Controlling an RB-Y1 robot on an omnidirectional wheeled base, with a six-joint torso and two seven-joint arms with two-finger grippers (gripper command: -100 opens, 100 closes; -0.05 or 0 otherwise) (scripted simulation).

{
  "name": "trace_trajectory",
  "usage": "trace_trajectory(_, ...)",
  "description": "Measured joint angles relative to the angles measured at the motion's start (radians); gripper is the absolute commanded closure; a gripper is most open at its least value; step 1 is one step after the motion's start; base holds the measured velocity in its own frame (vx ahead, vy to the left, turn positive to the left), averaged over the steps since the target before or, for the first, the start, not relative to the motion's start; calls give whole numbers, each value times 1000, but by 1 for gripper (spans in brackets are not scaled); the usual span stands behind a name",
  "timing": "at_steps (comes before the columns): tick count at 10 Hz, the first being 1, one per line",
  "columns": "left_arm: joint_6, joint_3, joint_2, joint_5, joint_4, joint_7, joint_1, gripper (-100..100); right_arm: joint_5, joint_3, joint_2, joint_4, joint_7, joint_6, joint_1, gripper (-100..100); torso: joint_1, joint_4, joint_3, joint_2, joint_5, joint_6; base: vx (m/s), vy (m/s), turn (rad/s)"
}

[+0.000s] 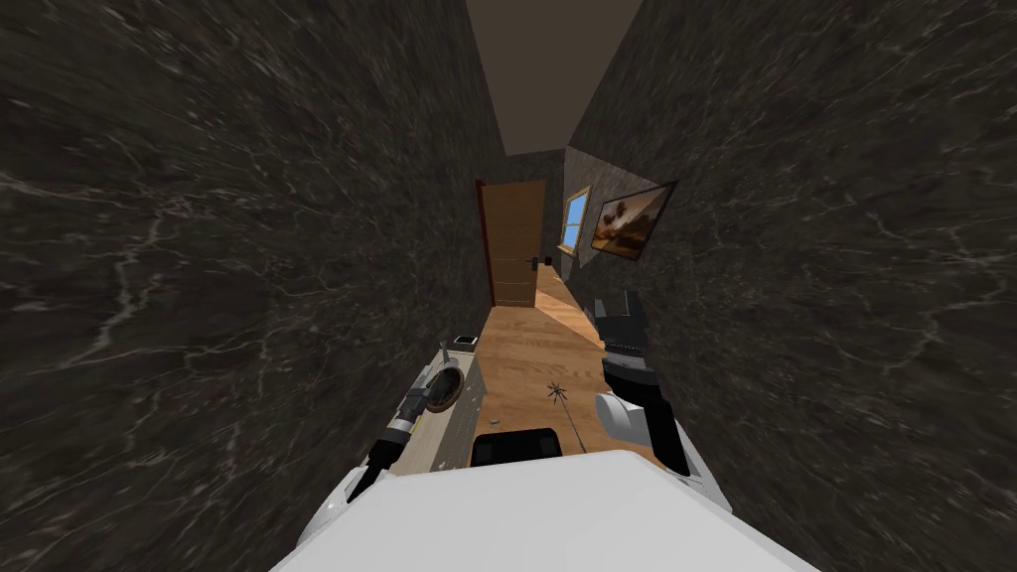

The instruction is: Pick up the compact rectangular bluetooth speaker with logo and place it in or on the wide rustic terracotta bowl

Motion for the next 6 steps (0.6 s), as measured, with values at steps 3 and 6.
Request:
trace_trajectory(3, 29, -14, -7, 77, -79, -54, 43, -100, 0, 0, 0, 0, 0, 0, 0, 0, 0, 0, 0, 0, 0, -1, -24, 36, -73)
trace_trajectory(6, 69, -43, -5, 167, -154, -123, 99, -100, 0, 0, 0, 0, 0, 0, 0, 0, 1, 0, 0, 1, 0, -1, -26, 39, -115)
